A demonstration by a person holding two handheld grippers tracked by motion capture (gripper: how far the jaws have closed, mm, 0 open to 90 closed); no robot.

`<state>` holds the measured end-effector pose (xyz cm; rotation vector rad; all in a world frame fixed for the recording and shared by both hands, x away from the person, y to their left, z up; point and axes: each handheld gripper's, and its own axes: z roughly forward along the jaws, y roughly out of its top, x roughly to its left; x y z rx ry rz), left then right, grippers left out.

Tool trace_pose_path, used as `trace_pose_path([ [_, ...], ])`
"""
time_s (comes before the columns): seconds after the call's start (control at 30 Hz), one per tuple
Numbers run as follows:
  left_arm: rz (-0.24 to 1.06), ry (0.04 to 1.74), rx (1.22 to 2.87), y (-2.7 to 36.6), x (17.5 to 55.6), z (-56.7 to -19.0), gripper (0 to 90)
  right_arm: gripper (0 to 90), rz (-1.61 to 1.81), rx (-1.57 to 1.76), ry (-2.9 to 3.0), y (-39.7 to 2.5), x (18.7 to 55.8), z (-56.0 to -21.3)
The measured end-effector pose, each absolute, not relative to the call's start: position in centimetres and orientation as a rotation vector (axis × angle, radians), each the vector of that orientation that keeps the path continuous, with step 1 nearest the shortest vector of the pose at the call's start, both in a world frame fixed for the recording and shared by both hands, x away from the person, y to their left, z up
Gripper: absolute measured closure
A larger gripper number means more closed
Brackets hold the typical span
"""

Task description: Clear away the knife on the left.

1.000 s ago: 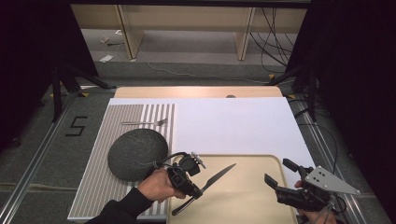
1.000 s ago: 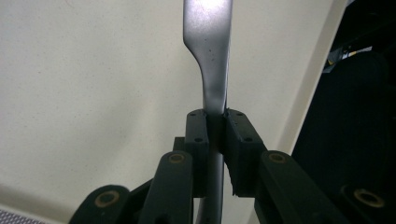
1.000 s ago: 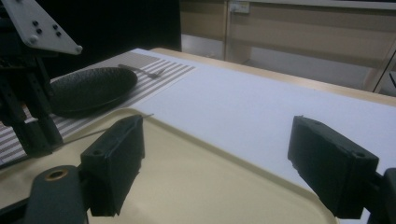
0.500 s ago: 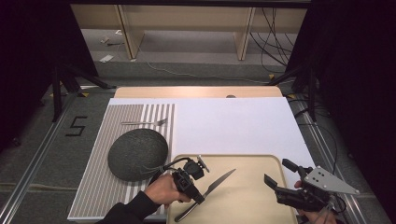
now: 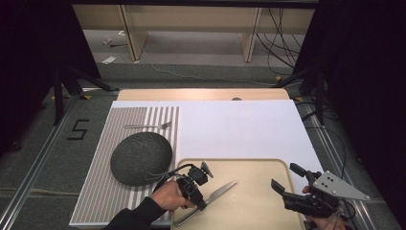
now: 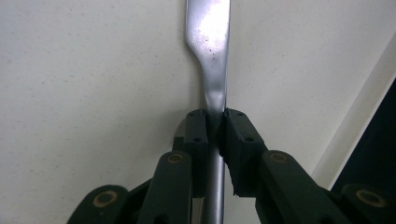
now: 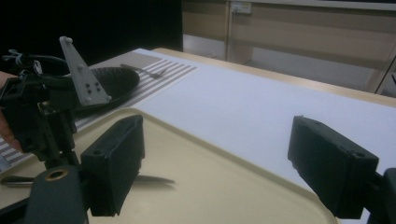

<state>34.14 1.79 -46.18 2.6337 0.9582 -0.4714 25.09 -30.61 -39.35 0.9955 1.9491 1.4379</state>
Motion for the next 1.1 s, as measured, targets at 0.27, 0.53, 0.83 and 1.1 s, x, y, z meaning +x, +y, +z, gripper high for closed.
trace_pose_path([
  [0.27, -0.42, 0.85, 2.635, 1.7, 33.6, -46.0, 70.1, 19.6, 1.433, 1.0, 1.953, -30.6, 25.2, -39.4],
  [0.53, -0.236, 0.669, 2.554, 1.3, 32.8, -44.4, 49.9, 19.6, 1.432, 0.995, 1.956, -30.6, 25.1, -39.3],
  [0.83, -0.171, 0.622, 2.467, 1.3, 32.8, -43.5, 35.8, 19.6, 1.429, 0.993, 1.955, -30.5, 25.1, -39.3],
  [1.1, -0.122, 0.548, 2.445, 0.0, 32.4, -43.5, 28.5, 19.6, 1.432, 0.992, 1.954, -30.6, 25.1, -39.3],
])
